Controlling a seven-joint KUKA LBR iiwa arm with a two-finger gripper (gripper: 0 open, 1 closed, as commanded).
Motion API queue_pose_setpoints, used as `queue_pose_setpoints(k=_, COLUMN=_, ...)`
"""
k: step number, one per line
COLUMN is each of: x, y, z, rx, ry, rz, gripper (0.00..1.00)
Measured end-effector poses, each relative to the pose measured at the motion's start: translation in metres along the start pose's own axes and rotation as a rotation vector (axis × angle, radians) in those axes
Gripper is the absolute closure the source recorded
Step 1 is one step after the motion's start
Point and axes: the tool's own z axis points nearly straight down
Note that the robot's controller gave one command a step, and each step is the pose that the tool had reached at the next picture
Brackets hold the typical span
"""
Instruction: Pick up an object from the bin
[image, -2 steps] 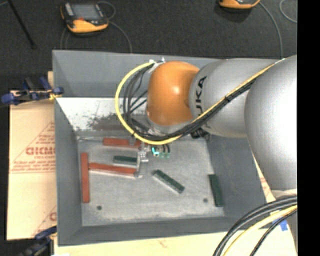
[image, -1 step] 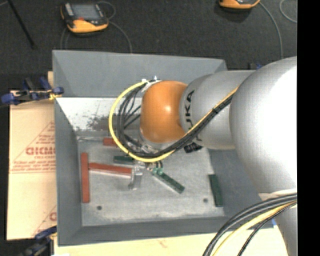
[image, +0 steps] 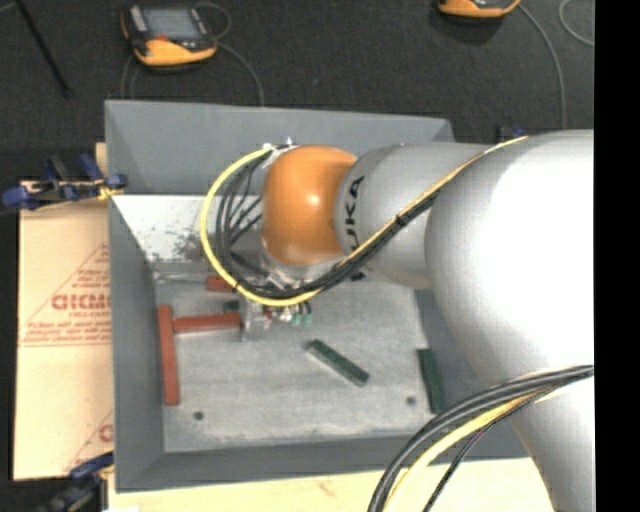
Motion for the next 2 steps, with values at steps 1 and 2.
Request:
queue_pose_setpoints(k=1, x=0.0022, y=0.0006, z=0.0028, rx=-0.001, ry=0.006, rz=0.001, gripper=0.0)
queue_pose_setpoints(k=2, x=0.0017, y=0.0008, z=0.0019, rx=-0.002, ry=0.005, rz=0.002, gripper=1.0)
